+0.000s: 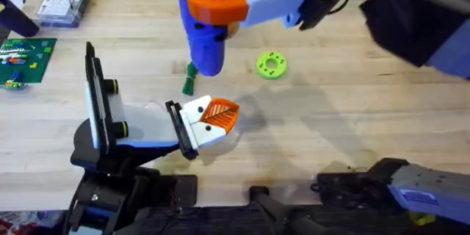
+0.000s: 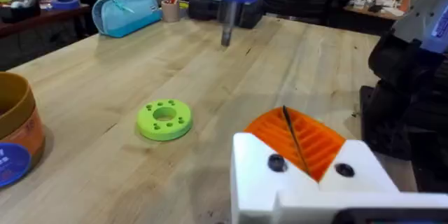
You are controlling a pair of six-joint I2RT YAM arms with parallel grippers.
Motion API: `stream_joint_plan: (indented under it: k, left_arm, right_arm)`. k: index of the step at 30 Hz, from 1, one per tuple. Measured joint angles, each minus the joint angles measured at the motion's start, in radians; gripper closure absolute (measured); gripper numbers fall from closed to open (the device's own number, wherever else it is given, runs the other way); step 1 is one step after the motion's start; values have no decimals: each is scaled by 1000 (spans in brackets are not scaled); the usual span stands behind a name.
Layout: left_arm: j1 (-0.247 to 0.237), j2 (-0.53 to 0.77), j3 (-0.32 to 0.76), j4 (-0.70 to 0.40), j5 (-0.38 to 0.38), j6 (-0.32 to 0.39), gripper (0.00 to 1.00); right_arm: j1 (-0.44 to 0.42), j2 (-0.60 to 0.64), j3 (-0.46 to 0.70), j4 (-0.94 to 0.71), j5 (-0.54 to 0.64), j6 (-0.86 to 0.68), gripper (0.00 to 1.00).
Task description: Pick up the gripper from the table and insert it into the empty holder that is missing its gripper. Then pick up a screw, insert it into the mounting hole, and use the screwdriver to tighten it. Finally, clean up the table by picking up the vegetable and placing it into the bucket.
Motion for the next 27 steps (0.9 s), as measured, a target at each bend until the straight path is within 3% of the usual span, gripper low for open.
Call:
stream_joint_plan:
  k: [7,14,27]
  left_arm:
    - [0,0,0,0,-1,0,992]
    - [0,0,0,0,-5,0,992]
    - [0,0,0,0,-5,0,992]
  right_arm:
    - [19,0,-140,330,34,163,955]
    - [26,0,-160,351,47,246,955]
    - [67,0,-160,353,58,261,954]
